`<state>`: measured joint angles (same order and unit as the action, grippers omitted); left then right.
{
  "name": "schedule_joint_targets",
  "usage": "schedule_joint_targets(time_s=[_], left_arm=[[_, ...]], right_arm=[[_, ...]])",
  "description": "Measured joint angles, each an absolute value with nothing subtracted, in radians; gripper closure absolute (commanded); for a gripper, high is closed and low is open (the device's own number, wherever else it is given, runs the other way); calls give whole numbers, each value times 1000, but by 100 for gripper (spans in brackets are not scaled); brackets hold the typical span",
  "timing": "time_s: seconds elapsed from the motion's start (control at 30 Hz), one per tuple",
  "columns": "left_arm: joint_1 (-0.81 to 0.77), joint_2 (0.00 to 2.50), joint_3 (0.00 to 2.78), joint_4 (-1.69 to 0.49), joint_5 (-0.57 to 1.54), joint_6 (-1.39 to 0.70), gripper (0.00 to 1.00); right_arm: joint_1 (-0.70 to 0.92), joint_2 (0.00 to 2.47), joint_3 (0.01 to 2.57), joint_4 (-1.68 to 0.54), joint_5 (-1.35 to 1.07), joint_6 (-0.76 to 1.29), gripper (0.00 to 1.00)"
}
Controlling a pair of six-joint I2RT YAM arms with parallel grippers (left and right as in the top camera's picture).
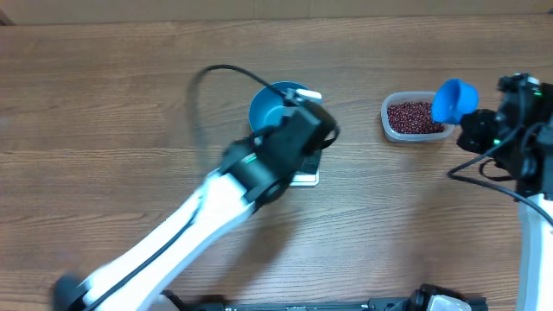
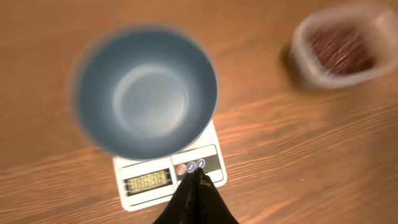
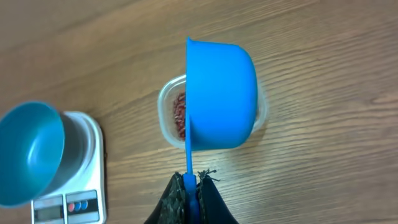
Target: Scoop item into bowl and weigh 150g on scale
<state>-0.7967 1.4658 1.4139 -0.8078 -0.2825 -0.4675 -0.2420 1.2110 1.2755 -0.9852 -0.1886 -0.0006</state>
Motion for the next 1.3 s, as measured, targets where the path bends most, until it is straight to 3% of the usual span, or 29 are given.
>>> schedule_joint_targets(time_s=[0.13,0.27,0.3,0.33,0.37,0.57,1.3], left_arm=[[-744,1304,1422,-894,-331,-448,85],[-573,1227,1422,-953,-268,-349,74],[-522,1222,1422,-968,-231,-303,53],[-484,1221,1422,-981,-196,-262,14],[-440,1222,1422,-997,-157,-205,0],[-345,1240,1421,-1013,-54,-79,1],[-344,1240,1421,-1022,-17,-41,0]], right_arm=[[-97,1241,1320,-1036,-49,-3,96],[-18,1353,1462,-1147,64,-4,96],[-9,1396,1514,-1187,88,-4,96],[-3,1430,1547,-1205,105,-4,96],[4,1481,1599,-1241,130,-4,96],[27,1653,1695,-1306,257,1,96],[83,1806,1698,-1280,448,42,96]])
